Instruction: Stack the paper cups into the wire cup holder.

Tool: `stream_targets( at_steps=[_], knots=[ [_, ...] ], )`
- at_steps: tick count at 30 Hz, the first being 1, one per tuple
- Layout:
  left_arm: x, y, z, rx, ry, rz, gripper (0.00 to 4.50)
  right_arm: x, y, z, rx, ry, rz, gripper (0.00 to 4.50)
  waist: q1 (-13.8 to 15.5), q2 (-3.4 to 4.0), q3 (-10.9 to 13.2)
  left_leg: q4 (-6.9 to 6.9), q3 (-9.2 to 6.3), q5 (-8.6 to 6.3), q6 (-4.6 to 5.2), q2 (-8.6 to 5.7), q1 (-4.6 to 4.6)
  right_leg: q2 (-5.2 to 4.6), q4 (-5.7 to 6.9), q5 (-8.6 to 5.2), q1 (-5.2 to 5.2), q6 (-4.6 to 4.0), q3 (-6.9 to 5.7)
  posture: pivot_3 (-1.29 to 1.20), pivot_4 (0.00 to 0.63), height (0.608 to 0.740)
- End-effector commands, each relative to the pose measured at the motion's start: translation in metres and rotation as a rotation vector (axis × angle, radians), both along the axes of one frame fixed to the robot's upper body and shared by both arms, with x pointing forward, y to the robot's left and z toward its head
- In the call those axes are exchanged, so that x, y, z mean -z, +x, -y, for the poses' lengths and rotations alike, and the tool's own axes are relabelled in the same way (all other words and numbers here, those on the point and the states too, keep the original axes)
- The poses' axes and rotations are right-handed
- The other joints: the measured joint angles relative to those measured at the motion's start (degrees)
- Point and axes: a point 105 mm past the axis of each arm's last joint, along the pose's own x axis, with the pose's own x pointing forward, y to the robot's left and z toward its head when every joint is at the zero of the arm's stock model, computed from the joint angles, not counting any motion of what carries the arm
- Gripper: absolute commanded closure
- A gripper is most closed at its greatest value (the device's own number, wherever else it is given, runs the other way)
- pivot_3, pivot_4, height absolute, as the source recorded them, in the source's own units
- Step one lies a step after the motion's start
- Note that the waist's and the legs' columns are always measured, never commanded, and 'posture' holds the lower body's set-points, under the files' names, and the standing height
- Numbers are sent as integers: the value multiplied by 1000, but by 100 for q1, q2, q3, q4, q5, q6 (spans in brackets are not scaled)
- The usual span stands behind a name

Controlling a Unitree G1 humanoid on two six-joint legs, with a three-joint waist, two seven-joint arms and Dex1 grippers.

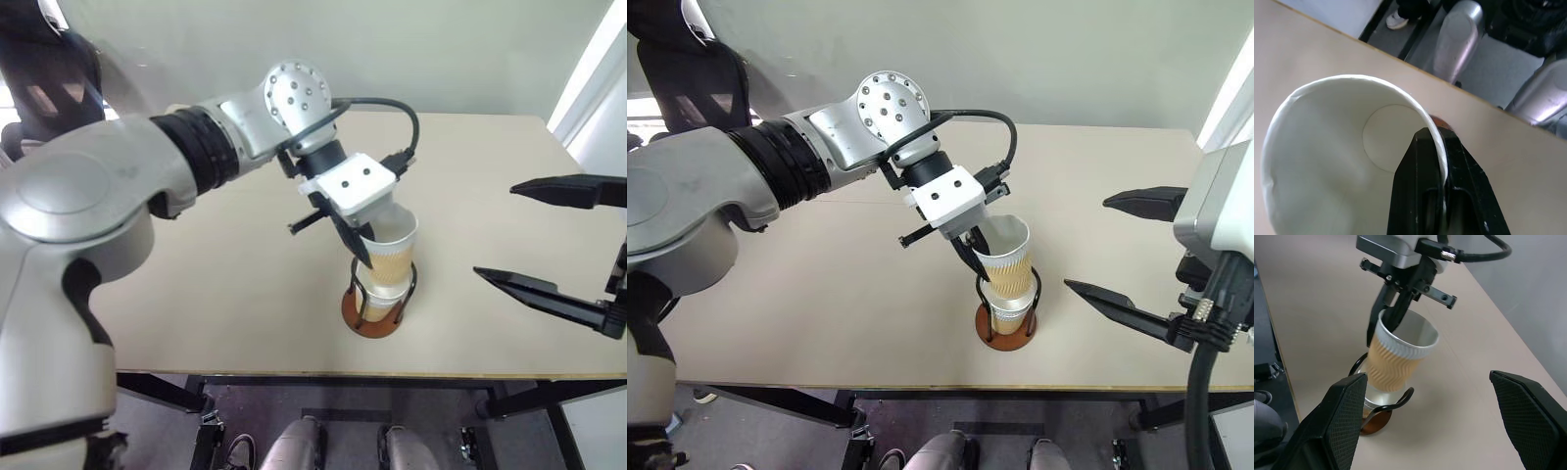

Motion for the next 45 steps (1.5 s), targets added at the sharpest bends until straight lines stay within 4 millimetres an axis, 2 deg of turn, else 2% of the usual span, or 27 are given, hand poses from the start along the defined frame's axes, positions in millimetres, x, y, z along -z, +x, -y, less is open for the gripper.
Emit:
stream_targets(
  at_steps=[1,17,23,33,45],
  knots=[
    [-8,0,1,35,28,54,4478,-9,-3,-2,8,6,63,374,2,1,0,1,0,-1,0,-2,-2,-2,1,0,-1,1,0,0,150,740],
    [9,-2,2,71,85,31,4478,-8,-2,-6,22,29,62,374,14,0,1,-10,3,-10,11,-4,-2,-8,-4,-4,-1,4,-8,0,150,740],
    [13,-4,3,77,107,16,4478,-8,-5,-6,27,30,61,374,15,0,1,-10,2,-39,-40,-4,-1,-8,-2,-3,-1,4,-7,0,150,740],
    [11,0,14,85,76,46,4478,2,-30,-4,-2,41,-41,374,27,-1,1,-13,1,-43,-48,-4,-1,-9,-3,-6,-1,-1,-5,0,150,740],
    [22,8,9,74,144,82,4478,7,-40,1,2,66,-51,374,27,0,1,-16,0,-49,-46,-4,4,-8,3,-9,-3,-12,-4,0,150,740]
  ],
)
